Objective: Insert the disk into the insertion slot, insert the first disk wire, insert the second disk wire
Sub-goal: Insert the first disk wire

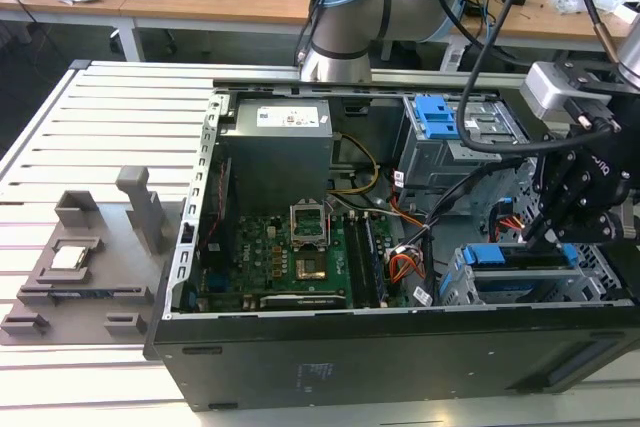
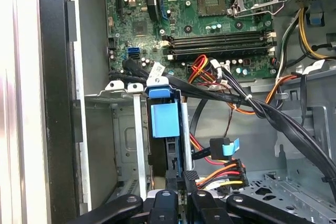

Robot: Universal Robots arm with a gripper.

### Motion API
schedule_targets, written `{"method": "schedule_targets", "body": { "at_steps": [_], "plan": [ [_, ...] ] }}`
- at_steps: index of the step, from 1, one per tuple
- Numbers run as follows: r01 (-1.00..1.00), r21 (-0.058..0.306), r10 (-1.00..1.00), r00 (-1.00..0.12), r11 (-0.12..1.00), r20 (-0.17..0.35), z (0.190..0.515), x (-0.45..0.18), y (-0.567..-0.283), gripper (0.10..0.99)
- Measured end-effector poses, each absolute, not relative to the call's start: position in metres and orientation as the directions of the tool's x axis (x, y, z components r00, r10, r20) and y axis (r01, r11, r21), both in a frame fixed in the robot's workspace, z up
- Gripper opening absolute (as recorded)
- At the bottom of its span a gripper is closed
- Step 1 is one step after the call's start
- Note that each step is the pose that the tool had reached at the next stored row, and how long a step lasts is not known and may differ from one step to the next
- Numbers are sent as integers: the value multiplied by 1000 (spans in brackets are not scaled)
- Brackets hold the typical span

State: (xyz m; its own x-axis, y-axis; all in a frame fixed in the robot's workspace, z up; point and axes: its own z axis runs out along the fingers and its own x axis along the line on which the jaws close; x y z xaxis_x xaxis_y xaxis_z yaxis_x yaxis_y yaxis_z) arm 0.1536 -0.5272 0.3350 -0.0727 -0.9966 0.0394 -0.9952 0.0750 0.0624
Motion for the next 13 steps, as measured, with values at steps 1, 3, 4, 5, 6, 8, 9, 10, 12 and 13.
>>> {"method": "schedule_targets", "body": {
  "at_steps": [1,3,4,5,6,8,9,10,12,13],
  "plan": [
    [-995,63,-997,-73,75,39,335,154,-527,165],
    [-995,63,-997,-73,75,39,334,155,-527,165],
    [-995,62,-997,-73,75,39,334,155,-527,165],
    [-995,62,-997,-73,75,38,334,155,-527,165],
    [-995,63,-997,-73,75,37,333,155,-527,176],
    [-995,62,-997,-73,75,39,334,155,-527,239],
    [-995,62,-997,-73,75,39,335,155,-527,239],
    [-995,62,-997,-73,75,39,336,155,-527,239],
    [-995,62,-997,-73,75,39,344,155,-527,239],
    [-995,62,-997,-73,75,39,347,155,-527,239]
  ]
}}
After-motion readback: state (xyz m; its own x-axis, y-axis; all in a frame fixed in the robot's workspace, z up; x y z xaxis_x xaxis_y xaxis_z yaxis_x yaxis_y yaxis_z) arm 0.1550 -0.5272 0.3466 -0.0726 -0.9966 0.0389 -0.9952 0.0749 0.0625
